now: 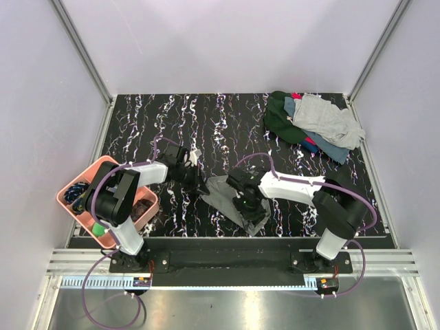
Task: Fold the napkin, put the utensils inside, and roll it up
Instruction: Roll the napkin with the utensil
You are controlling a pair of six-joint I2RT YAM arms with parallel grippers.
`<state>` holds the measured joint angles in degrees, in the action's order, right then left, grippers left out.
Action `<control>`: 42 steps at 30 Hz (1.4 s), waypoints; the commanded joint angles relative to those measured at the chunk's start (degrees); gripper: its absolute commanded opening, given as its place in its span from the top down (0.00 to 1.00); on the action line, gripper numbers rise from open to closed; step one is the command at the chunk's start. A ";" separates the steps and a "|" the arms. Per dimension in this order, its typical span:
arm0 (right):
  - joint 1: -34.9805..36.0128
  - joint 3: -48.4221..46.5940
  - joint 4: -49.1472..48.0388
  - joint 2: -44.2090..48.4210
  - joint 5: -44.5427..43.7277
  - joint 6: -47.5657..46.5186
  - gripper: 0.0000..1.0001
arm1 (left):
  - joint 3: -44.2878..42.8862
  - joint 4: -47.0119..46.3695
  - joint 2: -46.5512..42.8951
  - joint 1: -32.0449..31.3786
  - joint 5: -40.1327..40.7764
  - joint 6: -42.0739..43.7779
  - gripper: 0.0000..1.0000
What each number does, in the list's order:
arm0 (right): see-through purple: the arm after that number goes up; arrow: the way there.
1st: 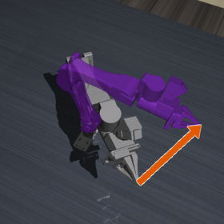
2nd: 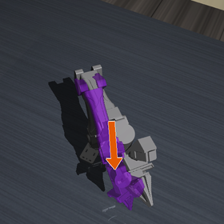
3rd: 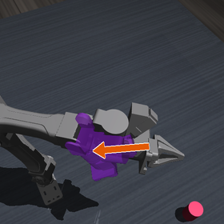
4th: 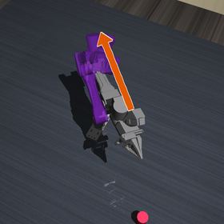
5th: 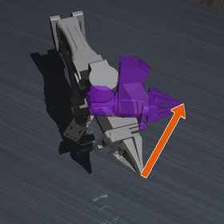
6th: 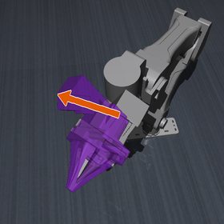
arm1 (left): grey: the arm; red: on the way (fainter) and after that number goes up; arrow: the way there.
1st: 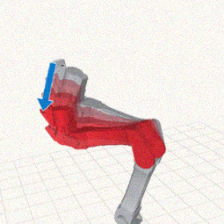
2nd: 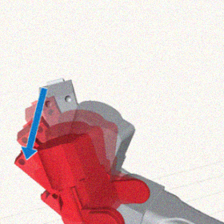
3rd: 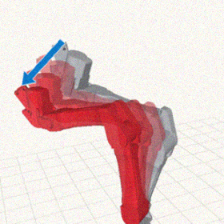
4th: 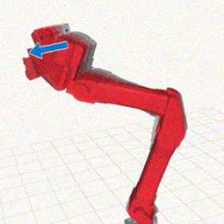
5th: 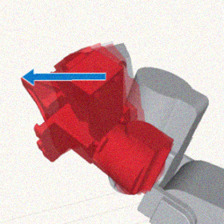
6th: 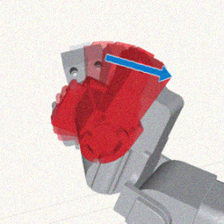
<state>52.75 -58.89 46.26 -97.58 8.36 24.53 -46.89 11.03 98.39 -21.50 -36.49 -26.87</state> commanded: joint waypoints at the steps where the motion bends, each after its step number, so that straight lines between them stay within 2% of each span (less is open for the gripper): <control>1: -3.35 1.58 -0.99 0.99 2.36 1.48 0.59 | -0.22 1.37 1.63 -0.65 1.68 1.21 1.00; 2: -3.71 2.02 -1.17 0.99 2.36 1.22 0.57 | -0.39 1.45 1.89 -0.65 1.42 1.12 1.00; 3: -3.88 2.46 -1.17 0.90 2.28 1.04 0.48 | -0.57 1.45 2.42 -0.65 1.33 1.12 1.00; 4: -3.80 2.38 -1.17 0.81 2.01 0.69 0.43 | -0.91 1.54 2.68 -0.65 0.99 1.12 1.00; 7: -3.80 1.24 -1.00 1.86 1.75 -0.18 0.21 | -1.97 2.59 3.56 -0.74 0.98 1.38 1.00; 9: -3.80 -1.13 -0.12 4.49 -0.09 -0.54 0.15 | -2.50 3.21 3.91 -0.74 1.42 1.56 1.00; 10: -3.80 -2.01 0.14 6.51 -0.88 -1.32 0.06 | -2.50 3.56 4.00 -0.74 1.51 1.56 1.00; 13: -2.75 -5.79 -0.03 10.46 -5.88 -3.16 0.00 | -2.85 4.00 4.27 -0.74 1.60 1.74 1.00; 18: 5.93 -6.41 -8.44 11.98 -19.14 -10.28 0.00 | -2.94 4.27 4.00 -0.74 1.69 1.82 1.00; 21: 9.46 -5.36 -14.50 9.52 -23.29 -15.12 0.00 | -2.85 4.44 3.65 -0.74 1.86 1.83 1.00; 25: 10.97 -4.48 -20.15 3.91 -24.00 -20.74 0.00 | -2.85 4.62 3.21 -0.74 2.30 1.91 1.00; 33: 10.97 -3.07 -23.58 -1.91 -21.98 -22.34 0.05 | -3.20 5.06 3.21 -0.74 2.39 2.09 1.00; 36: 10.53 -2.02 -24.02 -3.05 -21.72 -21.81 0.10 | -3.20 5.06 3.21 -0.74 2.30 2.18 1.00; 40: 9.04 -1.05 -24.20 -4.72 -18.39 -20.23 0.29 | -3.12 5.14 2.95 -0.74 2.56 2.26 1.00; 42: 8.25 -0.96 -24.29 -5.42 -16.02 -19.44 0.36 | -3.03 5.06 2.34 -0.74 2.83 2.18 1.00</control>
<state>62.81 -60.71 23.77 -101.08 -10.90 3.84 -49.60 13.52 100.68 -21.91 -37.74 -26.76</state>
